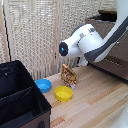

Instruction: Locate and clasp the grip of the topmost drawer. Steadily and circumspectly yank the drawer open. Discover and seize the nutrition bar using your clamp. Deposit the nutrition bar in the accessible drawer. Unclench the nutrition bar.

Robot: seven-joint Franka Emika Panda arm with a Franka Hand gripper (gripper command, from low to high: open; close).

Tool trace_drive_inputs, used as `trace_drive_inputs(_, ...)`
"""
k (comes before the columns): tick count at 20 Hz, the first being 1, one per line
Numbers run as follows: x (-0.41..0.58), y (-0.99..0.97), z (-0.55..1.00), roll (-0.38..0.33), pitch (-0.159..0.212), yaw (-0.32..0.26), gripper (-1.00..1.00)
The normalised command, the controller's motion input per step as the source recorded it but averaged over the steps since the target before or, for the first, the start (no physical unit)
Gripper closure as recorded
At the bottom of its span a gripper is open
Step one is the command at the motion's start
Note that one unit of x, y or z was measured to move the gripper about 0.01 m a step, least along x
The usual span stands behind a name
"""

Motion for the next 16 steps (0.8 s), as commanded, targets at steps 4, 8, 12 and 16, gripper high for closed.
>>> trace_drive_inputs(4, 0.246, 0.23, 0.13, 0.233, 0.014, -0.213, -1.0)
trace_drive_inputs(8, 0.324, 0.25, 0.13, 0.225, 0.01, -0.188, -1.0)
trace_drive_inputs(12, 0.344, 0.25, 0.12, 0.23, 0.013, -0.181, -1.0)
trace_drive_inputs(16, 0.366, 0.25, 0.09, 0.242, 0.022, -0.176, -1.0)
